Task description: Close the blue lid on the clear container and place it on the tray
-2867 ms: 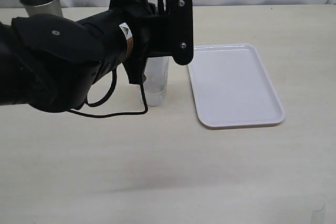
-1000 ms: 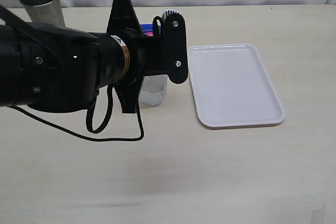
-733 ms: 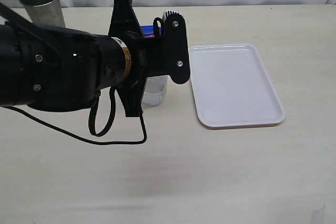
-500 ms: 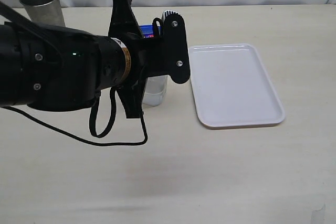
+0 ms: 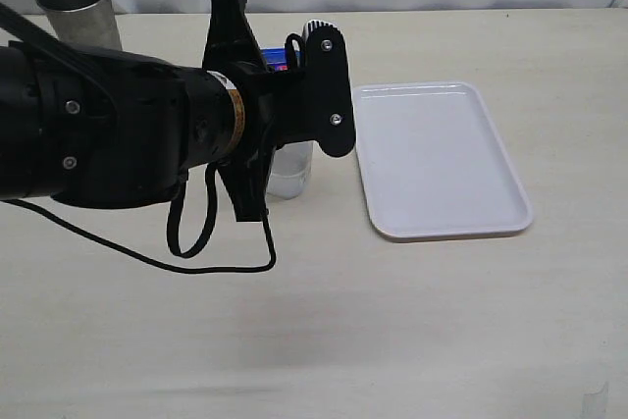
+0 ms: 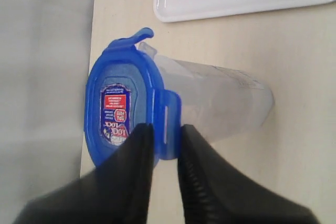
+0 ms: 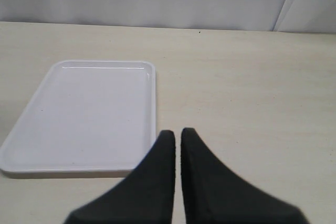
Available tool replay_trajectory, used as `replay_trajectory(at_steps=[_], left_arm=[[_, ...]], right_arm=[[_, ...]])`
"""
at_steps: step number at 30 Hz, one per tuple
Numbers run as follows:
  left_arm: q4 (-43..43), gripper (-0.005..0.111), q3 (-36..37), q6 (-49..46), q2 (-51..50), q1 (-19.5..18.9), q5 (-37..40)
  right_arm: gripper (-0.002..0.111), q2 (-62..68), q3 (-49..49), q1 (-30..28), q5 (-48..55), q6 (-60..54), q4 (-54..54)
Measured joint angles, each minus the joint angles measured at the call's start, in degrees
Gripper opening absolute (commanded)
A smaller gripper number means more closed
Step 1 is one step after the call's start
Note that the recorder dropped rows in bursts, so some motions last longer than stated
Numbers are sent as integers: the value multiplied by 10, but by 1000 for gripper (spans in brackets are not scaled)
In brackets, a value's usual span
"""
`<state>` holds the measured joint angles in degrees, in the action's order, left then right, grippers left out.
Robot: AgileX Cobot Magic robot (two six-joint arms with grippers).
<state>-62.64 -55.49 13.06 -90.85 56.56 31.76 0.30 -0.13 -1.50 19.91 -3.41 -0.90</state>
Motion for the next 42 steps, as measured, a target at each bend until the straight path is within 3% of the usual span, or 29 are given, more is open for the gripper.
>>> replay_trajectory(at_steps=[12, 26, 28, 36, 42], left_arm=[[1, 59, 0, 3, 0, 0, 59], [17, 59, 0, 42, 0, 0, 221], [8, 53, 0, 66, 0, -6, 239], [-14, 0, 0, 166, 5, -76, 213], [-14, 0, 0, 253, 48, -147, 43]], right_arm=[[4, 0, 0, 0, 0, 0, 0], [4, 0, 0, 0, 0, 0, 0], [4, 0, 0, 0, 0, 0, 0], [4, 0, 0, 0, 0, 0, 0], [4, 0, 0, 0, 0, 0, 0]])
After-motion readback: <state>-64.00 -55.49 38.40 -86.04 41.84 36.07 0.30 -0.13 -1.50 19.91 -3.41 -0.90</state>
